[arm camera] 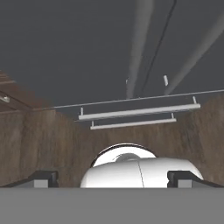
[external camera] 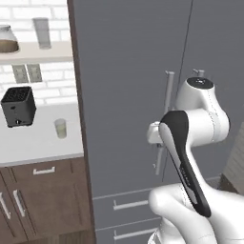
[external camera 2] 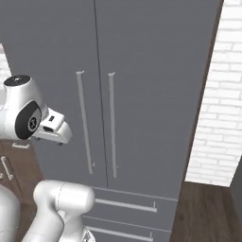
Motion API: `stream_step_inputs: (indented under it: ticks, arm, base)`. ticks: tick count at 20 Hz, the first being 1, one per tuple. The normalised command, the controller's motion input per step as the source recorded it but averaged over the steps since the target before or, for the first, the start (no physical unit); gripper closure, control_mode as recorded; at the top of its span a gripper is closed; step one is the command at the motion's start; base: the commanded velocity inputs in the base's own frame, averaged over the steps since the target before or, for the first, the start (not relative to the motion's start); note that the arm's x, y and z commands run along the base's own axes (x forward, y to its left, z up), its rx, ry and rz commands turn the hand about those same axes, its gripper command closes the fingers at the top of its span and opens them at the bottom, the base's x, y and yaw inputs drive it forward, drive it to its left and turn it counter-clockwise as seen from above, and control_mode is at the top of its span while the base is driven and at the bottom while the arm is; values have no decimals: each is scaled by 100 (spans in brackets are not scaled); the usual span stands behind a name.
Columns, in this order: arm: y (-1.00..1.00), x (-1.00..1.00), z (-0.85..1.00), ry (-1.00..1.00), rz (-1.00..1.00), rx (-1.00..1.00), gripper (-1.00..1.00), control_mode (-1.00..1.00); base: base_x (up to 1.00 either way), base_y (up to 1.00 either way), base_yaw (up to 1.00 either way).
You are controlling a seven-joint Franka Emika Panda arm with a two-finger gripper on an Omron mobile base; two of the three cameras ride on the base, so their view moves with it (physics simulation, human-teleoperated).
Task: Grab a lemon wedge from the fridge and one ice cube from the ice bowl, and put them in the glass of lemonade.
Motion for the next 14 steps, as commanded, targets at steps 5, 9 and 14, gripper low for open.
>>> stream_step_inputs:
  ticks: [5, 9, 14]
  arm:
    - [0, 0, 0, 0, 0, 0, -100, 100]
    - [0, 0, 0, 0, 0, 0, -100, 100]
    - [0, 0, 0, 0, 0, 0, -100, 100]
  base:
    - [0, 99, -10]
    - [0, 96, -17]
    - [10, 52, -10]
